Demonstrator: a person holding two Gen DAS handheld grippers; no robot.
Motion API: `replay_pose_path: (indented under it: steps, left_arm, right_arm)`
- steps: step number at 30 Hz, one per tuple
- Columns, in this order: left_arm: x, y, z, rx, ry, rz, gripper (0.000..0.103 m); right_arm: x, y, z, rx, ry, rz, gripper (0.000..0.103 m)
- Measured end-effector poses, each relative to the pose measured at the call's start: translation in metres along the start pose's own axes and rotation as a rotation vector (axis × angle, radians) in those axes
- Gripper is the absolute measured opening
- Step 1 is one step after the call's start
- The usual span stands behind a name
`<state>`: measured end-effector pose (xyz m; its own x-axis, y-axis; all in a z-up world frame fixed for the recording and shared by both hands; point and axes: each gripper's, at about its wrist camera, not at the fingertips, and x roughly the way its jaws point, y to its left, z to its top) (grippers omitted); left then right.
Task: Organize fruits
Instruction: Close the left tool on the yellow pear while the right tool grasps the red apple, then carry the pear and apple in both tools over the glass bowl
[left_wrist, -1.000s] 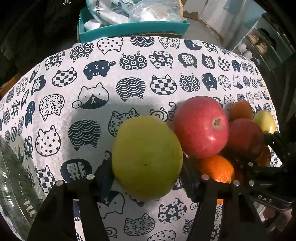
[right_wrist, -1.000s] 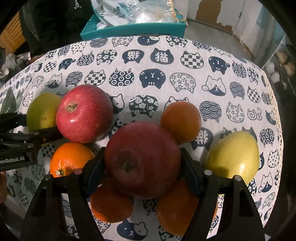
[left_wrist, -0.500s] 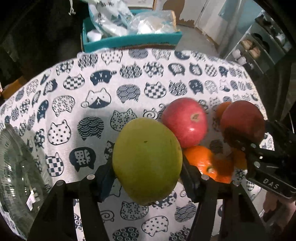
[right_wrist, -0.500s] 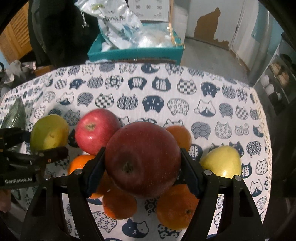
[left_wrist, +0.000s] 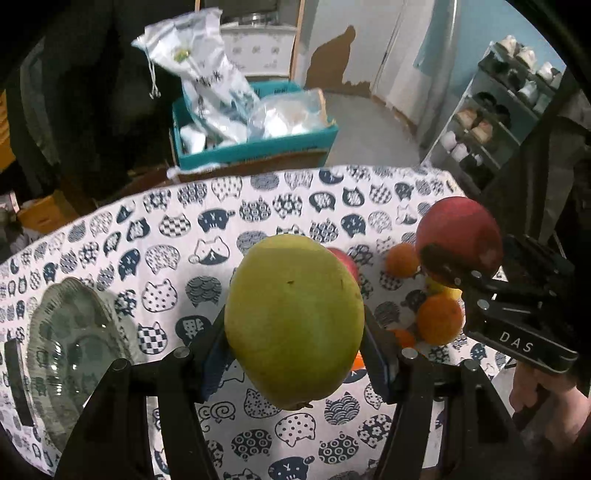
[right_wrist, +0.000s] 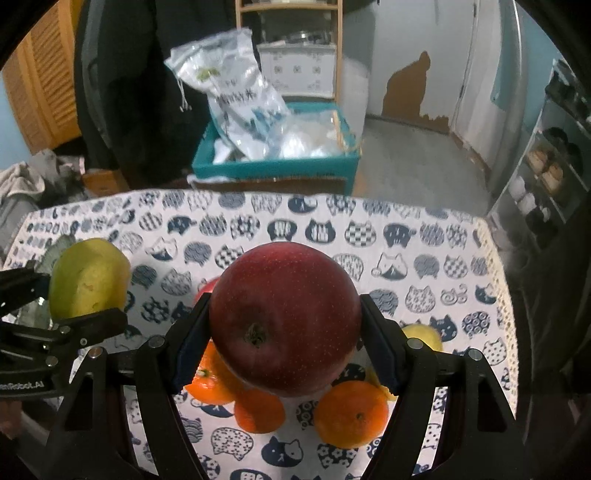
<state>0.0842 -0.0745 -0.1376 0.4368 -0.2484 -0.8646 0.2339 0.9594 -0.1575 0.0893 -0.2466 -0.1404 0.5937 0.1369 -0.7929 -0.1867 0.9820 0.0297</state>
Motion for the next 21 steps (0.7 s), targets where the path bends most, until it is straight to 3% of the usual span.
replay_pose_path:
  steps: [21]
  left_arm:
    - [-0.090, -0.004, 0.003, 0.015, -0.192, -0.029, 0.065]
  right_arm:
    - [-0.085, 0.026, 0.024, -0.016, -0.182, 0.057, 0.075]
